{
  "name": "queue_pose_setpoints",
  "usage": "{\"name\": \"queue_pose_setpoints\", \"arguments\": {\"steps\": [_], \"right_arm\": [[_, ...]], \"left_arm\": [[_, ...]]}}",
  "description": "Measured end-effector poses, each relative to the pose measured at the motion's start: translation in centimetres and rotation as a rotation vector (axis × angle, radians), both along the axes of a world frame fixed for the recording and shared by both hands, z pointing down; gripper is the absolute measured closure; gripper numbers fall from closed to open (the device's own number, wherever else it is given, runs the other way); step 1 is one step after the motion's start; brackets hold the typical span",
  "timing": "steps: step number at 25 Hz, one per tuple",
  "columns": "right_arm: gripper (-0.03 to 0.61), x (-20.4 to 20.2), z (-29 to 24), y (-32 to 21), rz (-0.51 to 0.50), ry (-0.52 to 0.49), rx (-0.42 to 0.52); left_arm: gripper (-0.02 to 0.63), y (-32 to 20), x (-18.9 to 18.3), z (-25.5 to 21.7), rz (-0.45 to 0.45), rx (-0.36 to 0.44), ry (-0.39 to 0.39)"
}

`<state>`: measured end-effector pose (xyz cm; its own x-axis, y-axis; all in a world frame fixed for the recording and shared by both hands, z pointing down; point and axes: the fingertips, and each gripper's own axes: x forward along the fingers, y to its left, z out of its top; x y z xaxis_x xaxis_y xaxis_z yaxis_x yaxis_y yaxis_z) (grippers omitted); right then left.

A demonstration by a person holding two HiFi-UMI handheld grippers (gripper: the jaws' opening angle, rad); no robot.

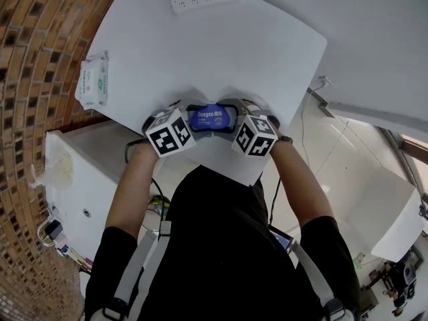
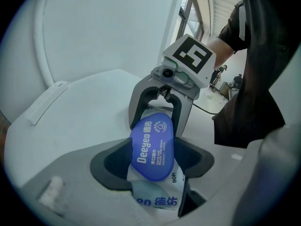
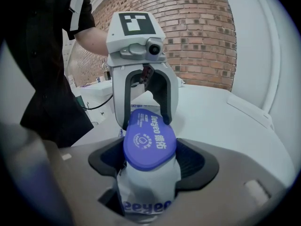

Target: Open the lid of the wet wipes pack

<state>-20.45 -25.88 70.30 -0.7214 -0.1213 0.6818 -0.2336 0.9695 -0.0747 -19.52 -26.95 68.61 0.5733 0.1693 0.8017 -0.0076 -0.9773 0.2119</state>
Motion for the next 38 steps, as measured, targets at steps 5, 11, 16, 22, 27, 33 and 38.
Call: {"name": "queue_pose_setpoints", "arguments": {"steps": [5,11,16,22,27,33,38], "right_arm": [[0.253,0.0,0.0,0.0,-0.003,-0.003,0.006],[0.253,-0.1,0.0,0.2,-0.009,-0.002,0.008],[0.253,-0.1,0.1,0.2,-0.013,0.0,0.008],[0.261,-0.2,0.1,0.3,-0.017,-0.001,0.013],[0.27,-0.1,0.1,0.3,-0.014,-0.006,0.023],[0.258,-0.1,-0.2,0.4,-0.009,-0.036,-0.014],[0.208,0.2,-0.9,0.2,0.012,-0.075,-0.09]], "left_arm": [[0.272,-0.6,-0.5,0.4,-0.101,-0.009,-0.002],[0.259,-0.4,-0.5,0.7,-0.099,-0.101,-0.031],[0.262,0.0,-0.1,1.6,0.012,-0.126,-0.073],[0.273,0.3,-0.3,1.0,0.014,-0.26,-0.109],[0.279,0.2,-0.2,0.8,0.028,-0.342,-0.131],[0.282,0.0,-0.2,0.6,-0.002,-0.377,-0.084],[0.284,0.0,0.0,0.5,-0.011,-0.373,-0.065]]}}
